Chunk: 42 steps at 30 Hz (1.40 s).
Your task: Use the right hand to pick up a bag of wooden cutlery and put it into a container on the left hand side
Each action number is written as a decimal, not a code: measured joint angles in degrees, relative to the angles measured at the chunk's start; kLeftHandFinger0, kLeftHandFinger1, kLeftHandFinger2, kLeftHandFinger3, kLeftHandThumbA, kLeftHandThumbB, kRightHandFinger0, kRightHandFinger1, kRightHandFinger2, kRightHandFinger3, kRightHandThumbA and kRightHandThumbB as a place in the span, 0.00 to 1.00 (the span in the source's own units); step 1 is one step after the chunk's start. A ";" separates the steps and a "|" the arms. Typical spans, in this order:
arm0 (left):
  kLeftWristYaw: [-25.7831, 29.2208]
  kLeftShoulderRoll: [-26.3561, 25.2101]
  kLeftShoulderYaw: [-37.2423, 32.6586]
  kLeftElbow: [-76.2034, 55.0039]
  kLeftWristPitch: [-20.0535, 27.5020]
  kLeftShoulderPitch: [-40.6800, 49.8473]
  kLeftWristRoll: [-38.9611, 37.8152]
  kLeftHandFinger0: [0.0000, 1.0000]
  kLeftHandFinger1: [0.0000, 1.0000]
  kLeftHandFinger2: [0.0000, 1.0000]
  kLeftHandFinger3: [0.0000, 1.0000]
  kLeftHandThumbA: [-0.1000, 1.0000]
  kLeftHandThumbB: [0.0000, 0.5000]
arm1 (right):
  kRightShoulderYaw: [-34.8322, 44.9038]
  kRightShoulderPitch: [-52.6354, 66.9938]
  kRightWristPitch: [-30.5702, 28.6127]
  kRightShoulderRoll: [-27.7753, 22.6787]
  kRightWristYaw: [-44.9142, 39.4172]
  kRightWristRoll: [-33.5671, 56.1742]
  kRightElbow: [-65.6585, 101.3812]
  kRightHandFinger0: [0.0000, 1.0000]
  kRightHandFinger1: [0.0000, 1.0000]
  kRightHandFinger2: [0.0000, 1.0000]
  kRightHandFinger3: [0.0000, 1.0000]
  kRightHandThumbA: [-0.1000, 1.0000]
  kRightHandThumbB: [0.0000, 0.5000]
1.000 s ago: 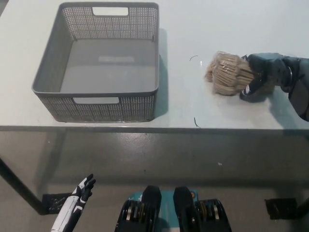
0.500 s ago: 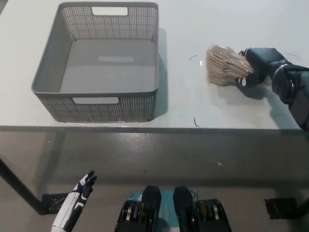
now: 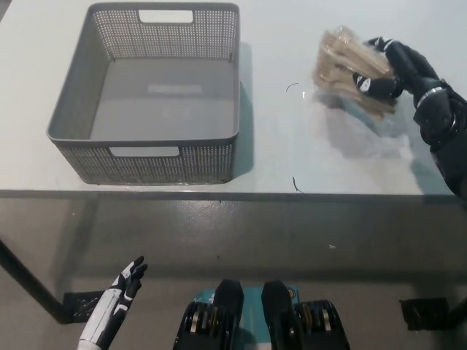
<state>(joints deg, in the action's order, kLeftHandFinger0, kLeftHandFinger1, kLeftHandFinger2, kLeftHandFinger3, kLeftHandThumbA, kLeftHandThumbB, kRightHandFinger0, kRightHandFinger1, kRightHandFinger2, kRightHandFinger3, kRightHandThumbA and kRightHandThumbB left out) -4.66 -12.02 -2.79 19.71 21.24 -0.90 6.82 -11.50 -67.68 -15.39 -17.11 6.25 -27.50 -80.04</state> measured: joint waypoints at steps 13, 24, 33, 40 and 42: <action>-0.32 -0.01 -0.02 0.41 0.06 -0.03 0.00 1.00 1.00 1.00 1.00 1.00 0.54 | 9.04 -3.00 0.62 1.58 -0.23 7.22 0.15 0.00 0.46 0.82 0.78 0.00 0.36; -0.49 -0.03 -0.07 0.50 0.20 -0.03 0.01 1.00 1.00 1.00 1.00 1.00 0.54 | 11.99 -5.93 0.99 6.12 -1.93 11.95 0.68 0.00 0.41 0.77 0.80 0.00 0.32; -0.99 -0.05 -0.12 0.48 0.20 -0.01 -0.01 1.00 1.00 1.00 1.00 1.00 0.56 | 12.15 -10.58 1.24 12.58 -2.29 13.68 4.03 0.00 0.34 0.73 0.81 0.00 0.30; -1.06 -0.27 -0.20 0.32 0.16 0.03 -0.02 1.00 1.00 1.00 1.00 1.00 0.54 | 12.18 -12.58 1.33 17.27 -2.60 15.12 5.00 0.00 0.35 0.73 0.78 0.00 0.33; -1.21 -0.35 -0.30 0.11 0.15 0.03 -0.01 1.00 1.00 1.00 1.00 1.00 0.54 | 12.12 -12.73 1.32 18.44 -2.59 15.30 5.00 0.00 0.39 0.74 0.76 0.00 0.39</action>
<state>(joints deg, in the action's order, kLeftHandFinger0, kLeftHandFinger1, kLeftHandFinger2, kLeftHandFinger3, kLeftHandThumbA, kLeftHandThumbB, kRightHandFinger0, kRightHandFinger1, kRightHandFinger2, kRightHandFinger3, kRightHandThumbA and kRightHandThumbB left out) -5.88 -12.37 -3.10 19.82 21.39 -0.87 6.81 0.62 -80.41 -14.07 1.33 3.65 -12.20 -75.04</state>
